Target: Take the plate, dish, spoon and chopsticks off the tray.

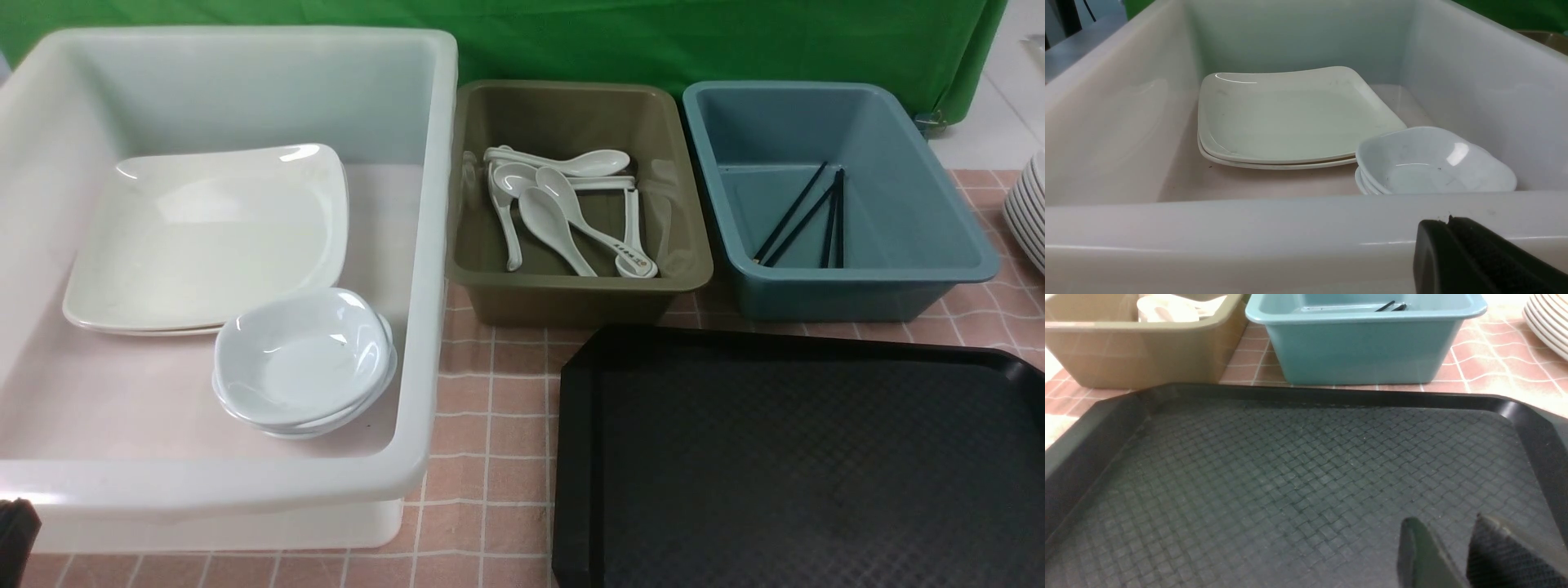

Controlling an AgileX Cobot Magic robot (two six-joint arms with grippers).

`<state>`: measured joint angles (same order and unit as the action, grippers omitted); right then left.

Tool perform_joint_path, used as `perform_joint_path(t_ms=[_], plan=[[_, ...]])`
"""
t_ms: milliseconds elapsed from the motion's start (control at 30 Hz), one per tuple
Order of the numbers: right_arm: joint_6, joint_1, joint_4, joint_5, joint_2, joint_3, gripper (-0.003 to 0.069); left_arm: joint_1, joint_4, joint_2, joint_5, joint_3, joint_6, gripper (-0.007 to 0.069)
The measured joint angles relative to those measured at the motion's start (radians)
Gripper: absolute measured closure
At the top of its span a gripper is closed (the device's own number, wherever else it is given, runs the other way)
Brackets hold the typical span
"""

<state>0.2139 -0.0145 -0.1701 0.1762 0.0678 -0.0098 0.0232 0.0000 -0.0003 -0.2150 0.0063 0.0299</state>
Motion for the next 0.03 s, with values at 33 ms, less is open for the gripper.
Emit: perform_joint_path(t_ms=[33], plan=[[0.0,0.0,0.0,0.0,0.0,0.0,0.0419,0.0,0.0,0.0,0.0,0.0,0.0,0.062]])
